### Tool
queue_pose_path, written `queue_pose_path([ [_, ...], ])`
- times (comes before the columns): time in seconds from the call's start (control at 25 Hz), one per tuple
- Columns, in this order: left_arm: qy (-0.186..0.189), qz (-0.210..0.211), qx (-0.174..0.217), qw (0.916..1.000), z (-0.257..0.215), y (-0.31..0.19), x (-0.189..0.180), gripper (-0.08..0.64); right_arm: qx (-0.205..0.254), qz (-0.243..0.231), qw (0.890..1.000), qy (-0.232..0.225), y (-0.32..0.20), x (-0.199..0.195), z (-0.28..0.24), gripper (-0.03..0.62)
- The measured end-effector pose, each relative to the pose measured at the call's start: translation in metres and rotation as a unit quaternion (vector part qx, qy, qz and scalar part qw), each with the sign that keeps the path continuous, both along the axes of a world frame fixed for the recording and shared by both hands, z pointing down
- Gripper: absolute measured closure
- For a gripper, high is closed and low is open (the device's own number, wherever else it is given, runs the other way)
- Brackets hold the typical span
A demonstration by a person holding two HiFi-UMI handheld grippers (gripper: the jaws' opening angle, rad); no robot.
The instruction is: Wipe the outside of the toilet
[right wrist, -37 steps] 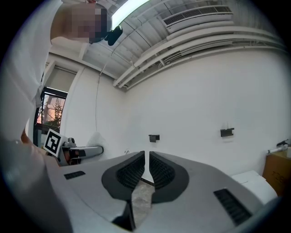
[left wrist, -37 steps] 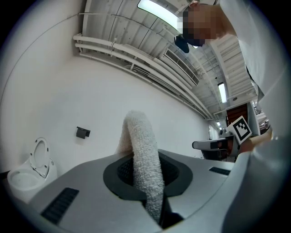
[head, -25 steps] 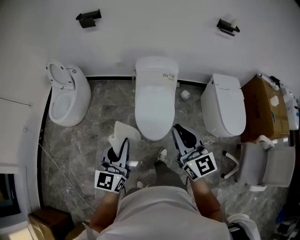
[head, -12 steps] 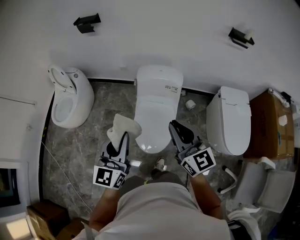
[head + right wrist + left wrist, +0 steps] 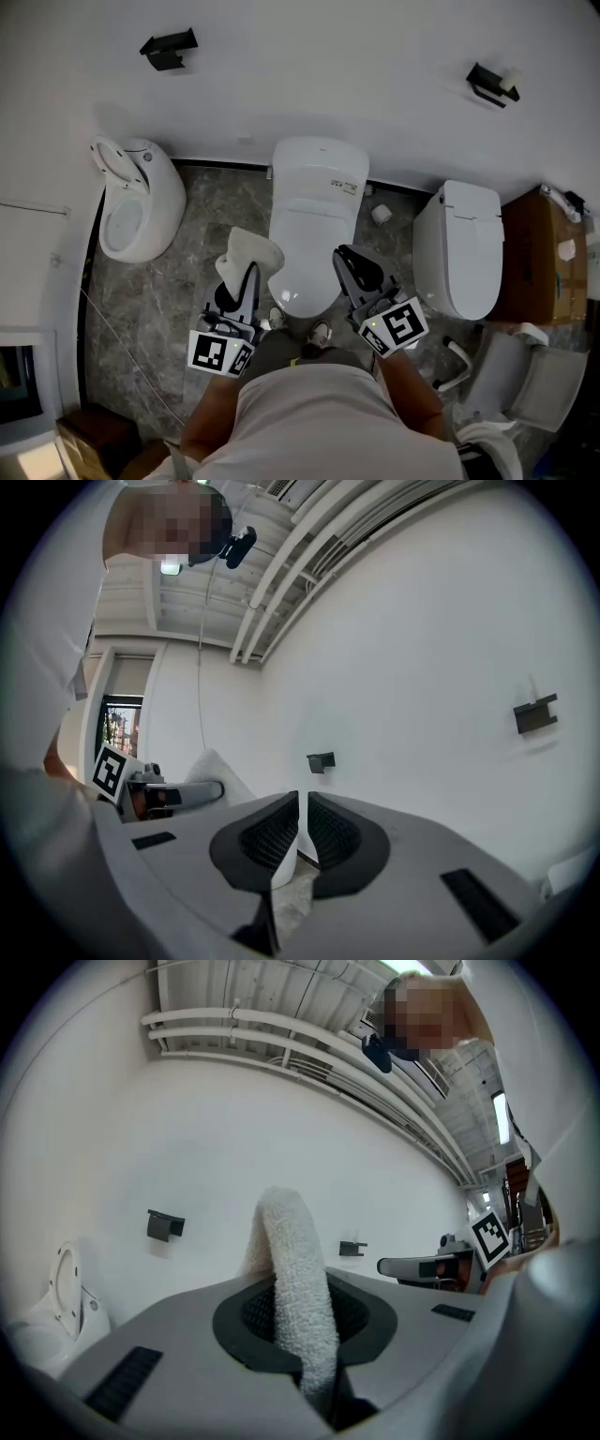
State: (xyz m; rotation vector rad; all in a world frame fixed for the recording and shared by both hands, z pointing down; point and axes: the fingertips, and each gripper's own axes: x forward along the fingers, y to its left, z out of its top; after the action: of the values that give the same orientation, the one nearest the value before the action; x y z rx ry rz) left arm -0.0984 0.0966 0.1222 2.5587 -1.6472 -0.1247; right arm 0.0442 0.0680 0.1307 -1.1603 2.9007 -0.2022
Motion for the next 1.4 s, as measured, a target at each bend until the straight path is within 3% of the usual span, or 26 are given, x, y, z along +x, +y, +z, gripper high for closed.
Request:
queue_pose_path([
  [0.28, 0.009, 0.034, 0.008, 0.9994, 0.006, -0.056, -0.009, 0.506, -0.016, 0.007, 1.000, 0.023, -0.023, -0.022, -0.001, 0.538],
  [0.52, 0.013, 0.048, -0.004, 0.9987, 0.029, -0.097, -0.020, 0.506, -0.039, 0.018, 0.998, 0.036, -0.051, -0.037, 0.028, 0.538],
  [1.2, -0.043, 0.074, -0.026, 0.9960, 0.203, -0.241, -0.052, 0.505, -0.070, 0.041, 0.996, 0.034, -0.171, -0.070, 0.192, 0.538],
  [1.4, -0.041, 0.086, -0.028, 0.9951, 0.243, -0.270, -0.060, 0.505, -0.078, 0.035, 0.996, 0.041, -0.185, -0.087, 0.228, 0.538],
])
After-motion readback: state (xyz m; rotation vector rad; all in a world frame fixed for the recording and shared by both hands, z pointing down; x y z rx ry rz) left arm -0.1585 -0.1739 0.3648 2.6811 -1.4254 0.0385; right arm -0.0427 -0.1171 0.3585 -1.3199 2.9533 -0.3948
